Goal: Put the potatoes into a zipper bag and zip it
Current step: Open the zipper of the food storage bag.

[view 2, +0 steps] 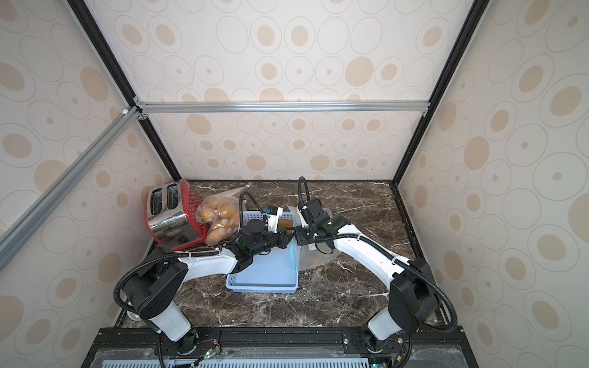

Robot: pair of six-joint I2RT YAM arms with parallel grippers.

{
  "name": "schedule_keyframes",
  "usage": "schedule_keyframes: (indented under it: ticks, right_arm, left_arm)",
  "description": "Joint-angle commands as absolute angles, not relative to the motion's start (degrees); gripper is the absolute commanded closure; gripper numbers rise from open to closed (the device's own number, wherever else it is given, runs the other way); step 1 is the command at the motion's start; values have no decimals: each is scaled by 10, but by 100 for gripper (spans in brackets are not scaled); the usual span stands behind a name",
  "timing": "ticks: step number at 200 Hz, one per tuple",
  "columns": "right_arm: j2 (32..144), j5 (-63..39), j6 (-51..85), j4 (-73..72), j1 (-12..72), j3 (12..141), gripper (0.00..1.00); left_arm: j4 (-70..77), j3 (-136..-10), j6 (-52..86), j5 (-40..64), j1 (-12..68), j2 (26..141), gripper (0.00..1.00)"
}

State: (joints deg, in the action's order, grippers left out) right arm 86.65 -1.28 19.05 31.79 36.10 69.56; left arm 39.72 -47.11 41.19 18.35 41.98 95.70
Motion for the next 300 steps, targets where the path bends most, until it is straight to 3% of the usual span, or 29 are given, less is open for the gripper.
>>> schedule_keyframes:
  ticks: [1, 16, 48, 64, 73, 92, 123, 199, 224, 247, 300]
  right_arm:
    - [868, 5, 169, 308, 365, 689, 72]
    - [864, 8, 164, 299, 365, 682, 73]
    - [849, -14, 149, 298, 364, 680, 100]
    - [833, -41, 142, 301, 364, 676, 100]
    - [823, -52, 139, 311, 364, 675, 100]
    - [802, -69, 151, 339, 364, 668, 100]
    - [777, -83, 176, 391, 364, 671, 100]
    - [756, 21, 199, 434, 360, 685, 100]
    - [766, 5, 195, 408, 358, 686, 100]
    - [772, -22, 178, 377, 355, 682, 100]
    - [787, -48, 173, 346, 338, 671, 100]
  left_arm:
    - [385, -484, 426, 192, 425, 938, 100]
    - [385, -482, 428, 195, 427, 935, 100]
    - [360, -487, 416, 182, 426, 933, 100]
    - [345, -490, 406, 175, 426, 934, 100]
    - [342, -492, 391, 180, 426, 934, 87]
    - [330, -496, 370, 176, 427, 936, 82]
    - [288, -526, 348, 189, 427, 957, 81]
    - [253, -499, 325, 203, 437, 930, 81]
    - [229, -499, 317, 189, 442, 918, 67]
    - [198, -533, 299, 195, 442, 910, 61]
    - [164, -574, 258, 213, 441, 870, 30]
